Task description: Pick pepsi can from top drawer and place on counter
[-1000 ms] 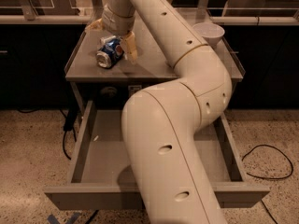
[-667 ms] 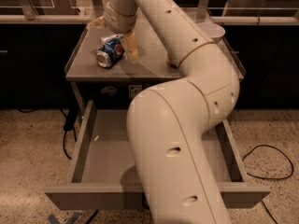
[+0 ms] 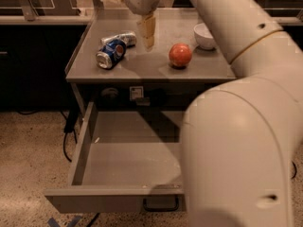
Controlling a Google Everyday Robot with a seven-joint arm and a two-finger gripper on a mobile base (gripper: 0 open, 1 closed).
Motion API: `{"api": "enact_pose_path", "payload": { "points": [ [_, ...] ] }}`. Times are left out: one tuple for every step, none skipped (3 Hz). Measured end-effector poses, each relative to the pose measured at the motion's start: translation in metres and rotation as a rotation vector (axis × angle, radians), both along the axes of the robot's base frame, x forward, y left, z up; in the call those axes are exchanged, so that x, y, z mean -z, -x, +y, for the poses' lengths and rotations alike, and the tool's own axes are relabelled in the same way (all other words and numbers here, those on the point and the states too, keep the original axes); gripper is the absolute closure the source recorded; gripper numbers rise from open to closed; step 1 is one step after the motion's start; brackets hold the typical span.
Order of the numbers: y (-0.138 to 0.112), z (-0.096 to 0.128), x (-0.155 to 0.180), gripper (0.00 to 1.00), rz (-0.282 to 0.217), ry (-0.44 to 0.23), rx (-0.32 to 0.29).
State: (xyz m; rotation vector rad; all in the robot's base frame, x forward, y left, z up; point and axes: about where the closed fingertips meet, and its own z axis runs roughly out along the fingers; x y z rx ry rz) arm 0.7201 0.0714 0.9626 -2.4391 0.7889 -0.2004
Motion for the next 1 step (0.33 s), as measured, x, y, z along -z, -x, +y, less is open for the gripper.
{"api": "enact_pose_path", "payload": {
  "points": [
    [0.0085,-0.0011,0.0047,0.00,0.001,0.008,-0.004]
  ]
}}
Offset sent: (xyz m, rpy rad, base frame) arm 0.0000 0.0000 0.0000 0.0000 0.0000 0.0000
